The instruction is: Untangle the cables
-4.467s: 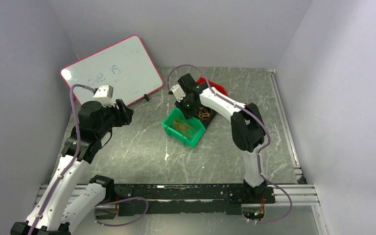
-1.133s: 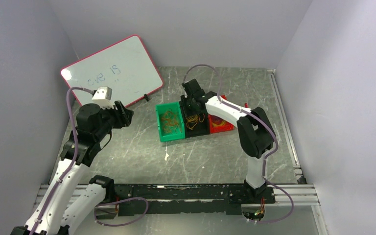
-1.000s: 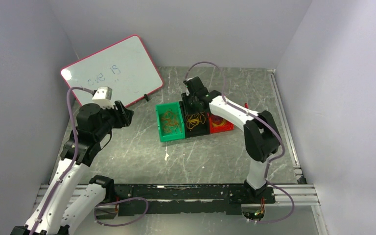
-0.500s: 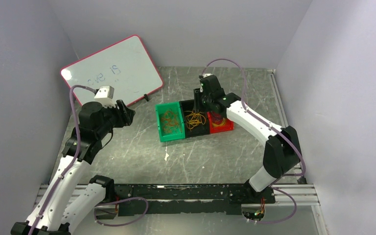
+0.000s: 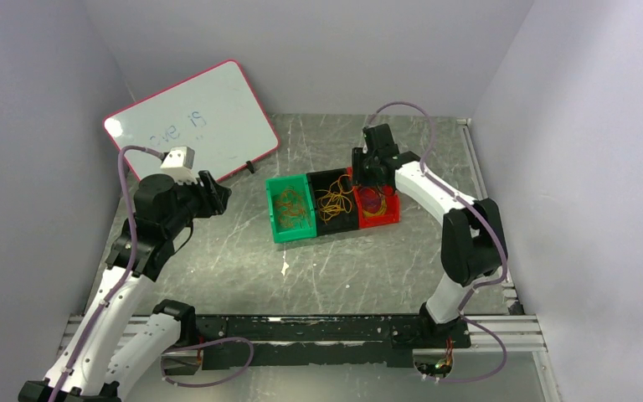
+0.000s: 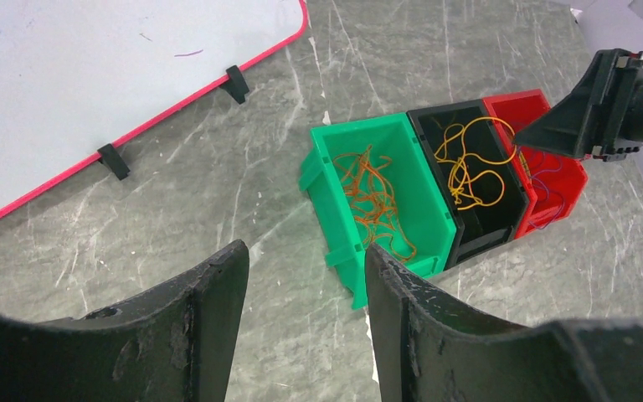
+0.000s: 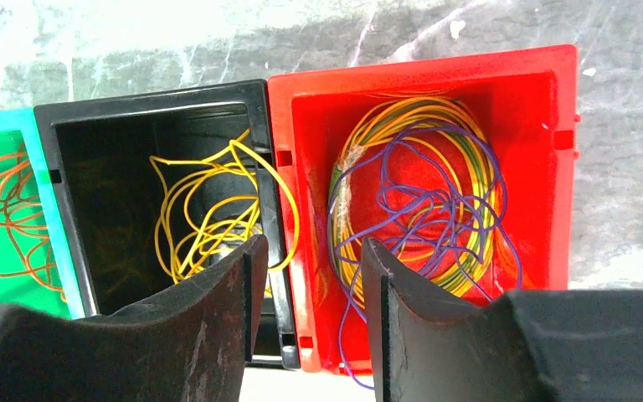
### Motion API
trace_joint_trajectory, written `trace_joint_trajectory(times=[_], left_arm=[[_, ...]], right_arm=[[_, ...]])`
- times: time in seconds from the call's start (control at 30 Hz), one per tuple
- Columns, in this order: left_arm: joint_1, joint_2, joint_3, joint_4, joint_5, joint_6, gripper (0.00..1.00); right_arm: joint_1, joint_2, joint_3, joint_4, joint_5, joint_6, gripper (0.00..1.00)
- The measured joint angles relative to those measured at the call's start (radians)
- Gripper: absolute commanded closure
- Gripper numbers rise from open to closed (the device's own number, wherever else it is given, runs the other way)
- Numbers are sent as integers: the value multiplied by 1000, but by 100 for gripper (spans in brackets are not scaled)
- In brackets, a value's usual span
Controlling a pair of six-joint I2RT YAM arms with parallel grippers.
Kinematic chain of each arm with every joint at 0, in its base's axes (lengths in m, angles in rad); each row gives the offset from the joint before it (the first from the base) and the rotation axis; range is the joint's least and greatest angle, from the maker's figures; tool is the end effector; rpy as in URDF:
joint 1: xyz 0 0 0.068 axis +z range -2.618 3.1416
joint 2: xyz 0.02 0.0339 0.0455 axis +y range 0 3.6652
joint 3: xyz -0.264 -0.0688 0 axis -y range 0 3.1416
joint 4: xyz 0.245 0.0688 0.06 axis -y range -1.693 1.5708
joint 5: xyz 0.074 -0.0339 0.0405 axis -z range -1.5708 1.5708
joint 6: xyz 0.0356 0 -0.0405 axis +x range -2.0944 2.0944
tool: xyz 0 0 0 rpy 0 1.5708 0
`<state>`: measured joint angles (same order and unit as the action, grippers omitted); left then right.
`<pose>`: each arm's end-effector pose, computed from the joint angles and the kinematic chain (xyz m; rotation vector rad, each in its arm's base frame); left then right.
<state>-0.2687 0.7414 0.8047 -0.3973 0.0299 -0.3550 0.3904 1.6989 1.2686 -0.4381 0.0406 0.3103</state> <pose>0.1632 -0.0460 0.3312 -0.0627 1.9292 -0.4488 0.3448 0.1403 0.2440 -0.0801 2.4546 0.2620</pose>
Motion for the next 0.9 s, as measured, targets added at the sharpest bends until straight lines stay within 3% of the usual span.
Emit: trace_joint_trajectory(times=[0.43, 0.73, 0.9], left_arm=[[0, -2, 0, 0, 0, 0, 42], [0, -10, 0, -2, -1, 0, 41], [0, -18, 0, -4, -3, 0, 42]], right_arm=[[-47, 47, 11, 30, -115, -20, 71], [-47, 56, 18, 37, -150, -24, 71], [-47, 79, 32, 42, -167, -25, 80]])
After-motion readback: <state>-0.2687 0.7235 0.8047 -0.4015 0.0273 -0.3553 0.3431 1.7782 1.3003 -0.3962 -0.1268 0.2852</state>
